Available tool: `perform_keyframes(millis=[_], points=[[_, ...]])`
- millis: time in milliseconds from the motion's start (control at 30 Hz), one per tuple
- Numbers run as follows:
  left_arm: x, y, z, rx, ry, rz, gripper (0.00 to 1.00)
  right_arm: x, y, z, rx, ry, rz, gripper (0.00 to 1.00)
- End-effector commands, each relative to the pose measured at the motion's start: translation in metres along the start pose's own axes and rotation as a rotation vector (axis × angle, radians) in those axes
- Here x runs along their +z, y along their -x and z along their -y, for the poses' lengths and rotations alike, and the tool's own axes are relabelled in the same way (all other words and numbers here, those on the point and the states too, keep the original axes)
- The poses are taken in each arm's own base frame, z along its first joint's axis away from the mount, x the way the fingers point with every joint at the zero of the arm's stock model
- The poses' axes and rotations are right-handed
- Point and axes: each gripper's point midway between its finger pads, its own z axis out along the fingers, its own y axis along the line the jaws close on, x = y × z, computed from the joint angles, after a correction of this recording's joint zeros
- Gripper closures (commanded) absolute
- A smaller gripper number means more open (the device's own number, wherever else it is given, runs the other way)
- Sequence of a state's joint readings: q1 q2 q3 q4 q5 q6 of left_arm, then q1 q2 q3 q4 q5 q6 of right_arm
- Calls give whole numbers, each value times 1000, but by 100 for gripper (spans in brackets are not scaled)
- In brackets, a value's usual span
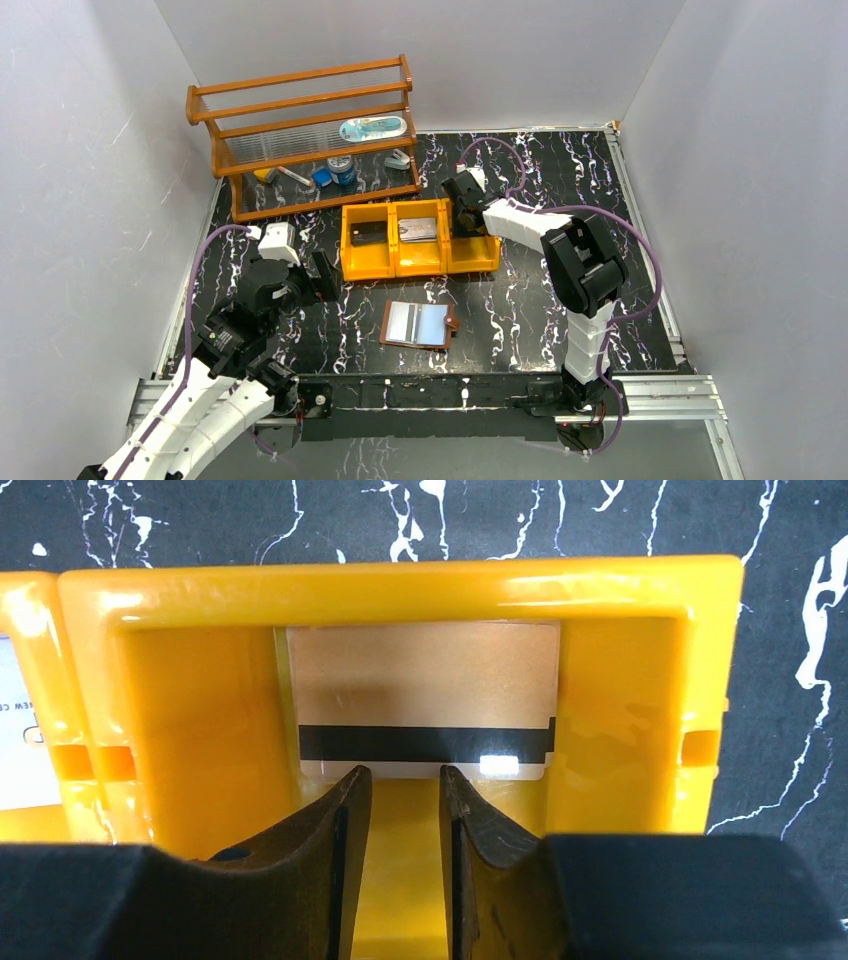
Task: Take the credit cards out of the card holder
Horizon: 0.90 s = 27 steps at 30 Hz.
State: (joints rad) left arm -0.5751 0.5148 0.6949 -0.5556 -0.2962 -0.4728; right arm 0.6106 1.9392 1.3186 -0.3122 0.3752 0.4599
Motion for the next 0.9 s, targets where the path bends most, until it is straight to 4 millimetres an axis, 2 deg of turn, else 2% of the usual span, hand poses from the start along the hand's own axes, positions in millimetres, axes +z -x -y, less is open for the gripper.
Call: perform_keyframes(millis=[0,133,200,467,600,867], points=[[0,-3,-5,10,21,-9,2,-29,33,-11,16,74,82,59],[1,-4,-5,11,22,-11,2,-58,39,-12,58,132,117,55],[1,-4,-5,13,24,-13,2,-80,46,-12,87,175,155,51],[3,-5,-6,19,30,-24,2,-132,41,-10,193,273,215,43],[4,-5,-6,22,35,-28,2,-152,22,-24,216,350,204,43],[6,-7,-9,30,59,-42,2,-177,-38,-66,150,314,220,42]])
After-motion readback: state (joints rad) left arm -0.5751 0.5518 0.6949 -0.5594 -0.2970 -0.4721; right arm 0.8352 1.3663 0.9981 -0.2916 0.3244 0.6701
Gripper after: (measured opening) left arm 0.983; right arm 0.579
